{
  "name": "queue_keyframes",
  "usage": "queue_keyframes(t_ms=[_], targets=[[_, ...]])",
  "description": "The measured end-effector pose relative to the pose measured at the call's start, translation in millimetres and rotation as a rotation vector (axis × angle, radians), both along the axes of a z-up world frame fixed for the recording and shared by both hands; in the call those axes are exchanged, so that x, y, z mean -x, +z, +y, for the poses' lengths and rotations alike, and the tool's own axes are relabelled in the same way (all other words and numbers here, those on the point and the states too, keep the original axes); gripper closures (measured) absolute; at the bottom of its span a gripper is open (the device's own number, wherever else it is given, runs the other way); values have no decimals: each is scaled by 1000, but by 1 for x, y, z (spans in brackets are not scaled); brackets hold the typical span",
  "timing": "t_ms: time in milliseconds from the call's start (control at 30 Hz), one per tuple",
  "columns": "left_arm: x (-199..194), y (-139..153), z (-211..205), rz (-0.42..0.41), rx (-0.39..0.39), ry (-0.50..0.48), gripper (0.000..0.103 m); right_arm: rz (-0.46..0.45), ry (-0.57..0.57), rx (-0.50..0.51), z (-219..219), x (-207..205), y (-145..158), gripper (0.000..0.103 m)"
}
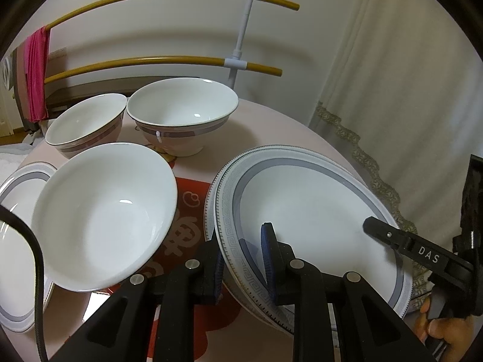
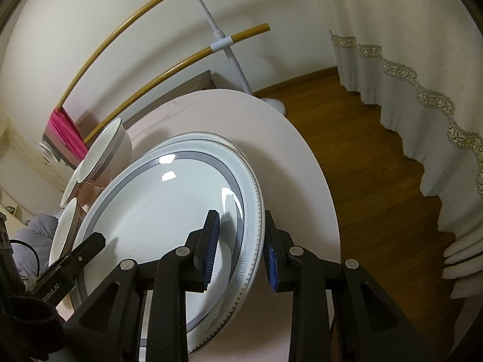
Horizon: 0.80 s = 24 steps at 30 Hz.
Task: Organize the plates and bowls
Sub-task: 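Lower the plate onto the other plate and open the right gripper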
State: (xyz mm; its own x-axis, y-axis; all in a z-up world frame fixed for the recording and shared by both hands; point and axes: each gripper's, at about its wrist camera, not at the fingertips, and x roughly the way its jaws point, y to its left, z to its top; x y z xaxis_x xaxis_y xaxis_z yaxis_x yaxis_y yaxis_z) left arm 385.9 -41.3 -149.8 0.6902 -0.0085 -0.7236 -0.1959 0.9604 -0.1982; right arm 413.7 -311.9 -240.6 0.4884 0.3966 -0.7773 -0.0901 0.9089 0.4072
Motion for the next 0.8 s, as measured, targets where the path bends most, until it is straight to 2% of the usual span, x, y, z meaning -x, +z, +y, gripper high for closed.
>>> queue_keyframes(t_ms=[333, 500, 567, 800], targets=[[5, 3, -5, 3, -26, -15, 78, -9, 5, -30, -1, -2, -4, 78], [6, 4, -8, 2, -33, -40, 68, -17, 13, -62, -3, -3, -6, 80], [9, 5, -11, 0, -30, -51, 60, -19, 12, -71, -4, -4, -7, 80], [14, 6, -15, -1, -44, -60, 51, -30, 14, -84, -6, -4, -8, 81]])
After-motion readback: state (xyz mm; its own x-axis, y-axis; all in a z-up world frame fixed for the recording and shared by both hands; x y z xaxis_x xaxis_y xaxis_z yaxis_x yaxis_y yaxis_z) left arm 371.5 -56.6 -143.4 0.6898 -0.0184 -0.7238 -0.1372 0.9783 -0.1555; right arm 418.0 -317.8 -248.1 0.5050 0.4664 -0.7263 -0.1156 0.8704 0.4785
